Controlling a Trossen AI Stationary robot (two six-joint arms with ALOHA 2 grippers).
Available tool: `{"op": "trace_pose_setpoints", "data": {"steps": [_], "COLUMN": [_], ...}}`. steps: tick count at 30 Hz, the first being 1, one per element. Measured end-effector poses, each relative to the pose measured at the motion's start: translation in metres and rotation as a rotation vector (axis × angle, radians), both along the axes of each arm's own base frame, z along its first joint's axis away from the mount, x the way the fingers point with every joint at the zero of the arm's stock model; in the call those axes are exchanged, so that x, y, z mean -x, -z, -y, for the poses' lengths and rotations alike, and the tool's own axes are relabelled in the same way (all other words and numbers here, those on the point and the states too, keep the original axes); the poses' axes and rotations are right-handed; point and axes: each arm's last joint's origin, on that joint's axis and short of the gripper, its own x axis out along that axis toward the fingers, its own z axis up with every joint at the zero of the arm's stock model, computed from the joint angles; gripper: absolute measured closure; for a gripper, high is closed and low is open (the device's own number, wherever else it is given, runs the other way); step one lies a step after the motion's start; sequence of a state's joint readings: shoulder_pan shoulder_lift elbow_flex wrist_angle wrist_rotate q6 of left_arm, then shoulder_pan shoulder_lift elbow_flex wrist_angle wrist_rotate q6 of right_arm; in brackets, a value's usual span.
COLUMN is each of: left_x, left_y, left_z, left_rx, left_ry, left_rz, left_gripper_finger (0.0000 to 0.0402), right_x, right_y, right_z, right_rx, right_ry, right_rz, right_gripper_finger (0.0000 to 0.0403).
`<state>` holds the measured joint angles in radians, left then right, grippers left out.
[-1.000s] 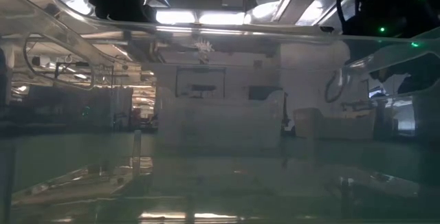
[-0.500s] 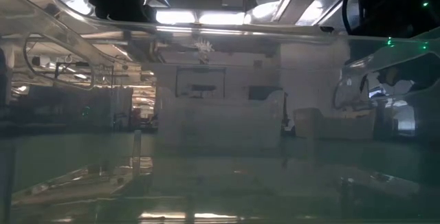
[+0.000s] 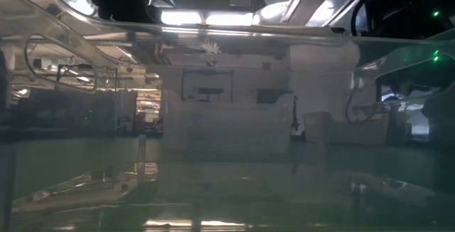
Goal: Sort spices by type
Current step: Put the middle right transparent seasoning bottle into the center transparent bin
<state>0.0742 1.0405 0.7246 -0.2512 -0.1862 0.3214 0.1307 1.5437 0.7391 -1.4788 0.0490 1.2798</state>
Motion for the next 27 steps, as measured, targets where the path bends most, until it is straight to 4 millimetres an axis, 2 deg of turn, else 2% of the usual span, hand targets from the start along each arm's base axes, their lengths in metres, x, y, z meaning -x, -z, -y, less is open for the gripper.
{"op": "trace_pose_setpoints", "data": {"steps": [15,27], "left_x": [0.000,0.000], "left_y": [0.000,0.000], "left_z": [0.000,0.000], "left_rx": [0.000,0.000], "left_ry": [0.000,0.000], "left_rz": [0.000,0.000], "left_gripper_finger": [0.0171,0.0171], "right_x": [-0.003,-0.037], "right_y": [0.002,-0.020], "right_z": [-0.001,-0.005], "right_rx": [-0.067,-0.090], "right_ry": [-0.050,-0.112], "right_rz": [0.018,0.224], "right_gripper_finger": [0.0387,0.0386]}}
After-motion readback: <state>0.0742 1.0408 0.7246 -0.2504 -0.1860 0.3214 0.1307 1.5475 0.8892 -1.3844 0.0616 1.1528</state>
